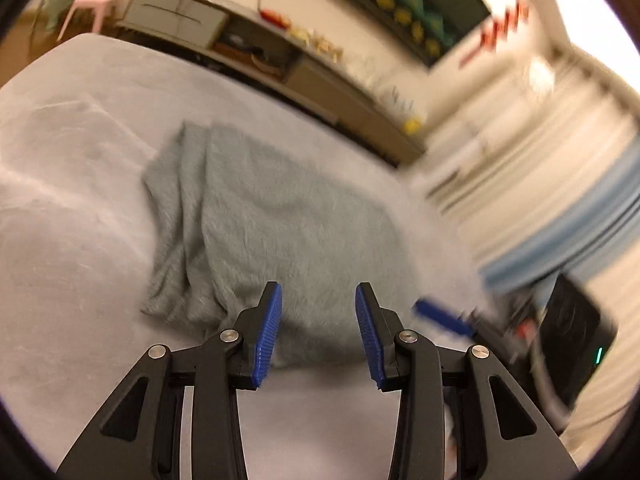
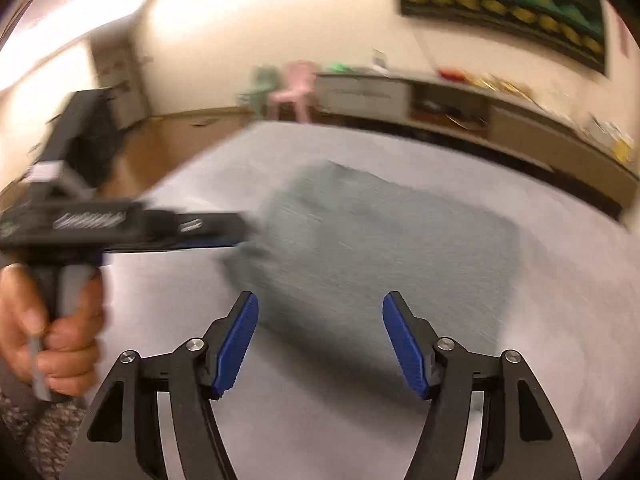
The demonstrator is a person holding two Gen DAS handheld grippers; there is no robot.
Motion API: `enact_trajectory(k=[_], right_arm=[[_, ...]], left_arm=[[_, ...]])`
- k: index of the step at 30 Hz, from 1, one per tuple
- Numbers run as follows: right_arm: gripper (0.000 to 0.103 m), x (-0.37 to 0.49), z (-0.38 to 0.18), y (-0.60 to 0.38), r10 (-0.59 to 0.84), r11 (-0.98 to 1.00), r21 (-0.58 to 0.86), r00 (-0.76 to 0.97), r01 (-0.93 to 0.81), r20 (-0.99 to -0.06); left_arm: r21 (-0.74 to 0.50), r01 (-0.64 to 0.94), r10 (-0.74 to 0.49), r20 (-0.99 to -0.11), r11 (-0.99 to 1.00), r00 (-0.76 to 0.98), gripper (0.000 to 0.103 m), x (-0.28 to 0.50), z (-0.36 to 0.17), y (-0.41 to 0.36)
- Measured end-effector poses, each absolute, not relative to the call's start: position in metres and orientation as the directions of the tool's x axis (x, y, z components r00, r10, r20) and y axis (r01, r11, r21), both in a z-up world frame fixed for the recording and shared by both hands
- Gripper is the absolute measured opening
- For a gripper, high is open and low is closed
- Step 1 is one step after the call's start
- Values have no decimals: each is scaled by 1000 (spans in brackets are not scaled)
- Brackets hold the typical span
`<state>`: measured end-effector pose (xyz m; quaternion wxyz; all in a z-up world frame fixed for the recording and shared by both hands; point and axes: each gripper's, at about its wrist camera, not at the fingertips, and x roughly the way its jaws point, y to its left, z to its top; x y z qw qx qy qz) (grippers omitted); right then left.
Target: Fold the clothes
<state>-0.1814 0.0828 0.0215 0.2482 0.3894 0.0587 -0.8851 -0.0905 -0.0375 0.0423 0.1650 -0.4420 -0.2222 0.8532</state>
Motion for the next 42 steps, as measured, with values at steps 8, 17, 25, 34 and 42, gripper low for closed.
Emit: enact_trajectory(k=[8,17,25,34,42], right_arm=[[49,-180,1,126,-383,-895,144,-561,422,-734],[51,-202,-6,158,-365,-916,193,-532,352,-764],[82,-113,40,168,-243,-968,137,-637,212,-732],[82,-66,47,108,-207,-975,110,-613,192,-763],[82,-46,50,95,-164,-980,57,-623,188,-765]], left_arm=[[-425,2,342,-731,-905,-590,40,-88,15,-55],[-398,51,304,-772,-916,-559,46,-94,11,-53],[-203,-64,198,-758,-977,-621,70,-71,51,-1],[-267,-80,257,-734,-960,-629,86,-25,60,-38],[-271,-79,251,-694,-959,-675,91,-12,68,-39]])
